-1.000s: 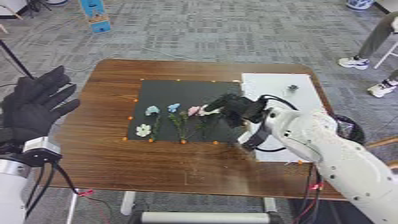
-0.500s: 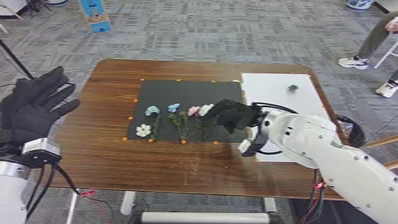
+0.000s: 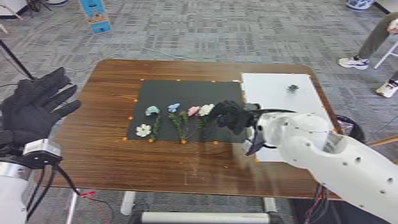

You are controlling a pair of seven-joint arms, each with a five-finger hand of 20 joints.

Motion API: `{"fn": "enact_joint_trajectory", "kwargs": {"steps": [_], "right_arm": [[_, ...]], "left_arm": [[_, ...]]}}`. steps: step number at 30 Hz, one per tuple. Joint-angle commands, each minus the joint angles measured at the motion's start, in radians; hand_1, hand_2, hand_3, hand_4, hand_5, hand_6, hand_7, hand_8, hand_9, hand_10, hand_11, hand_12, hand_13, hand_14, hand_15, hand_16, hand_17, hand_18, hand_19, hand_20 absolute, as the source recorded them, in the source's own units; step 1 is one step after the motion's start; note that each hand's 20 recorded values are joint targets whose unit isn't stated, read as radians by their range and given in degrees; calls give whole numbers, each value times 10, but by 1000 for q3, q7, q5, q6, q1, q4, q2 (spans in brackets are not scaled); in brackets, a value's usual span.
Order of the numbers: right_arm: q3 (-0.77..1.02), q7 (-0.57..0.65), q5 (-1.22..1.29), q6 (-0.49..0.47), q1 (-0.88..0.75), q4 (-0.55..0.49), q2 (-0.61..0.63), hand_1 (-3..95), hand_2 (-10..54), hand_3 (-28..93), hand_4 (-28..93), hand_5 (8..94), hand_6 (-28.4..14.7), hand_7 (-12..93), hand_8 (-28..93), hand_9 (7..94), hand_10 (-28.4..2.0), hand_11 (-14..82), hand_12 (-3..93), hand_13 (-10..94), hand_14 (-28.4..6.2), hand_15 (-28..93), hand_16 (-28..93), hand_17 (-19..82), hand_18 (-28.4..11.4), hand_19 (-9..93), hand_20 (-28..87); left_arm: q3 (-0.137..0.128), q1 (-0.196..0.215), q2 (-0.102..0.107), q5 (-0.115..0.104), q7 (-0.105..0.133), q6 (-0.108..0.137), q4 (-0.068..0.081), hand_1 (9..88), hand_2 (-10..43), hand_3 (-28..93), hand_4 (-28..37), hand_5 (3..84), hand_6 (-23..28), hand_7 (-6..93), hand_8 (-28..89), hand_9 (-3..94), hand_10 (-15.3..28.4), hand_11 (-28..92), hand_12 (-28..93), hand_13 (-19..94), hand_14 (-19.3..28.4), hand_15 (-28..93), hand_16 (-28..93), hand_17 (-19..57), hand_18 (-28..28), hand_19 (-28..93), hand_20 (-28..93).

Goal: Arrange flowers

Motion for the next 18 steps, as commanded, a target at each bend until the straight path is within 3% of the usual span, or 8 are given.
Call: {"fn": "enact_joint_trajectory", "kwargs": {"steps": [1, 18], "right_arm": [[-38, -6, -56, -34, 8, -28, -7, 194, 274, 924, -33, 500, 7, 140, -119, 824, -120, 619, 317, 837, -63, 846, 368, 583, -218, 932, 767], [-132, 53, -133, -12, 59, 49, -24, 191, 274, 923, -35, 507, 8, 147, -123, 834, -117, 621, 319, 847, -58, 846, 370, 594, -216, 932, 772]], "left_arm": [[-1, 8, 1, -5, -7, -8, -3, 182, -49, 659, -283, 293, 28, 156, -79, 239, 111, 123, 165, 192, 135, 157, 49, -118, 225, 409, 77], [2, 12, 2, -5, -10, -9, -3, 180, -47, 664, -283, 293, 27, 157, -81, 240, 112, 122, 165, 194, 135, 165, 47, -118, 224, 411, 78]]}}
